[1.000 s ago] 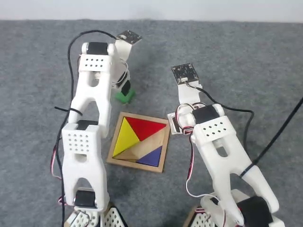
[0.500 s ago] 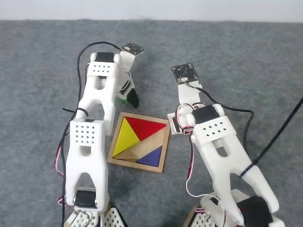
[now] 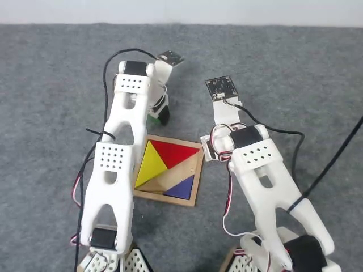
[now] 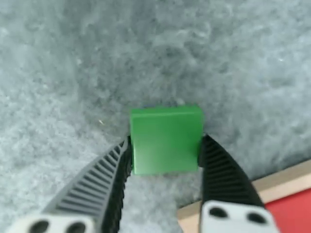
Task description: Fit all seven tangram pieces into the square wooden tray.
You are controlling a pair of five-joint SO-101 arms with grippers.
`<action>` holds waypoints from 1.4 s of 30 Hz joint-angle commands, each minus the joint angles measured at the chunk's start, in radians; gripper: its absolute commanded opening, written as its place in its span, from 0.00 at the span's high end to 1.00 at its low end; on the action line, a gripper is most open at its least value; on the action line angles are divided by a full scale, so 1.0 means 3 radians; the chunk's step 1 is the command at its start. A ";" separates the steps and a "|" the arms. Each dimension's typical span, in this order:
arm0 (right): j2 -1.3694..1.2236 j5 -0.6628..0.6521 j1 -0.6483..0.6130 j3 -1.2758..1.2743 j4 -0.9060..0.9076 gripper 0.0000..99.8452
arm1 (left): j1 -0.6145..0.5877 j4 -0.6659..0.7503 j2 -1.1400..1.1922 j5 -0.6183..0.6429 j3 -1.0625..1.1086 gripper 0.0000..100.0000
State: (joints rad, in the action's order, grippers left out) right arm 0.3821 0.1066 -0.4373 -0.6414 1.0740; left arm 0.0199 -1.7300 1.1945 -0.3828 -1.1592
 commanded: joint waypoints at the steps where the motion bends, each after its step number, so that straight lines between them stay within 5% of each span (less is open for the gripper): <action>1: 0.0028 -0.0041 0.0043 0.0194 0.0023 0.94 | -0.0010 -0.0082 0.0000 -0.0020 -0.0120 0.83; 14: 0.0028 -0.0041 0.0115 0.0215 0.0023 0.94 | -0.0015 -0.0092 -0.0092 -0.0020 -0.0079 0.84; 33: 0.0028 -0.0020 0.0217 0.0261 0.0028 0.94 | 0.0036 -0.0072 -0.1447 -0.0179 0.1184 0.84; 42: 0.0028 -0.0020 0.0217 0.0261 0.0028 0.94 | 0.0046 0.0455 -0.1274 -0.0164 0.1261 0.77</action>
State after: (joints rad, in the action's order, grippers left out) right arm 0.3821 0.1066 -0.3821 -0.6214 1.0740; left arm 0.0276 -1.6487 0.8370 -0.4212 -0.7725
